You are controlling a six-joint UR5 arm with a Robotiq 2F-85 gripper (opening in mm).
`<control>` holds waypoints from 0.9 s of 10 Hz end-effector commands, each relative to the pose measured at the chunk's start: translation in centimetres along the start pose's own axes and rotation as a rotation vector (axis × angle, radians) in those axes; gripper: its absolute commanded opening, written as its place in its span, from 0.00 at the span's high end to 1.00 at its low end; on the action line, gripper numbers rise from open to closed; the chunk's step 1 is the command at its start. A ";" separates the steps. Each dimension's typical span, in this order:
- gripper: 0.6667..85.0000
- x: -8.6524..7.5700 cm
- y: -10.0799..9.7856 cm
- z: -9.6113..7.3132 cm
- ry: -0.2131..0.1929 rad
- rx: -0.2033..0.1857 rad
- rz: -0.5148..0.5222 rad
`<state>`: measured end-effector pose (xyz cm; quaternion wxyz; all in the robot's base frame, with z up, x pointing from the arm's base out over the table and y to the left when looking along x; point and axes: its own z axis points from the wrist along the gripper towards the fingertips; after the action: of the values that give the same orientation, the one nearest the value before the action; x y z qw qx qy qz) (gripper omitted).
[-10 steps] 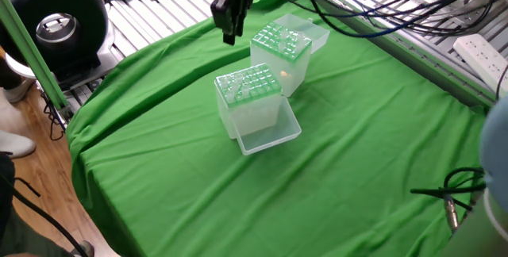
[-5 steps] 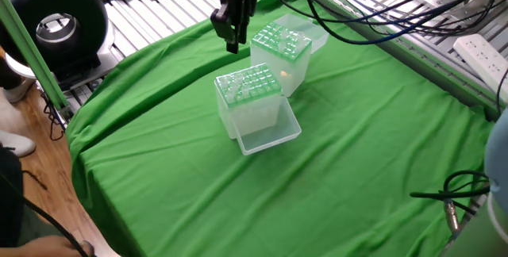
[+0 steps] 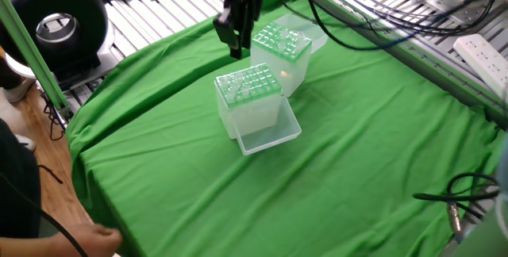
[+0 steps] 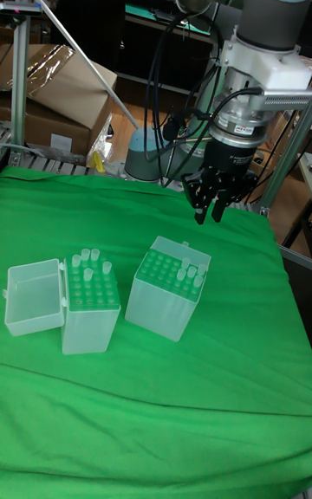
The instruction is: Insert a large pipette tip into the holder for large pipette tips
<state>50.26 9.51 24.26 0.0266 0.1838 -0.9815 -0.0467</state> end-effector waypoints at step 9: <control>0.62 1.0 -0.9 5.5 -0.019 0.006 0.002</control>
<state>49.68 8.52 19.30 0.0109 0.1829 -0.9823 -0.0383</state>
